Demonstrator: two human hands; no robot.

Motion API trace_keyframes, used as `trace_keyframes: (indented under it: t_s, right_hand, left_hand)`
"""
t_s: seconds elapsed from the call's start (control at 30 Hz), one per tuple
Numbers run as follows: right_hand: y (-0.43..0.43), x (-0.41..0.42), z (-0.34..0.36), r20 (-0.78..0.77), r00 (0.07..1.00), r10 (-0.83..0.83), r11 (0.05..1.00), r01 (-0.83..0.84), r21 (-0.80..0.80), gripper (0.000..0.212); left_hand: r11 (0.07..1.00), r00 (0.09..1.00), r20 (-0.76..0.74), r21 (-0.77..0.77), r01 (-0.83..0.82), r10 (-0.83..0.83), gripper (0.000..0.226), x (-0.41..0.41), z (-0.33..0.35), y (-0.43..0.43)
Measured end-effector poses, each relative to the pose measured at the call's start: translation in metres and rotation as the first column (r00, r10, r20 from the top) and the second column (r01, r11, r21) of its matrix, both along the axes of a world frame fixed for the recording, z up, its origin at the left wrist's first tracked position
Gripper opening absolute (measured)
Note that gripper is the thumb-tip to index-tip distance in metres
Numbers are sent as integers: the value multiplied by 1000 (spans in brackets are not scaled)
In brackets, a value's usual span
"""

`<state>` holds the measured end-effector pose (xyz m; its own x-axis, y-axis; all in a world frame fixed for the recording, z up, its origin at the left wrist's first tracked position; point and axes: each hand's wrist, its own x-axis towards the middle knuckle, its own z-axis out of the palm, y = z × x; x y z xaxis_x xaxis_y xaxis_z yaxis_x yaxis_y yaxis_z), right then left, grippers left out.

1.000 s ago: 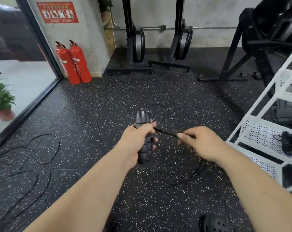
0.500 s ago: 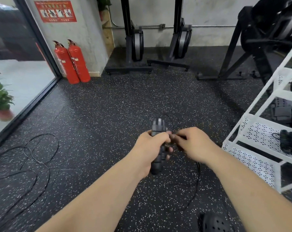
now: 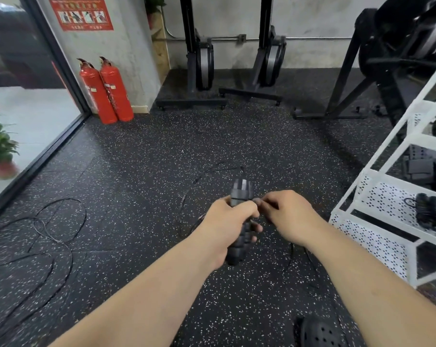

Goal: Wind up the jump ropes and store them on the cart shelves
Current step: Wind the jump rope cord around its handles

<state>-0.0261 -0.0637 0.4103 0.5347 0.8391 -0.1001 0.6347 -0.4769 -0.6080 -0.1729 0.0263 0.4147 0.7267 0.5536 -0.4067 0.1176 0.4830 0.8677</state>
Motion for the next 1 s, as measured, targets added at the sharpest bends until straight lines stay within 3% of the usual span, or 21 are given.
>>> trace_keyframes:
  t_s: [0.17,0.33,0.5,0.63,0.8,0.9,1.0]
  right_hand:
    - [-13,14,13,-237,971,27,999,-36,-33,37]
    - [-23,30,18,-180,983,21,1000,-20,6,37]
    - [-8,11,9,-51,998,-20,998,23,56,40]
    - [3,3,1,-12,1000,-4,1000,3,-3,42]
    - [-9,18,10,-144,988,51,998,-56,-32,39]
    - [-20,33,14,-69,997,29,999,-31,-25,37]
    - [-19,34,11,-1,1000,7,1000,-7,13,35]
  left_hand:
    - [982,982,12,-19,-188,189,29,-10,8,37]
    - [965,965,12,-13,-260,261,33,-20,10,55]
    - [997,997,1,-22,-72,72,39,-9,4,21]
    - [999,999,-18,-20,35,-35,35,-1,-3,-2]
    - [992,992,-5,17,-127,127,34,-8,5,29]
    - [967,967,18,16,-253,253,32,-17,9,51]
    - [969,969,20,17,-248,247,35,-18,6,49]
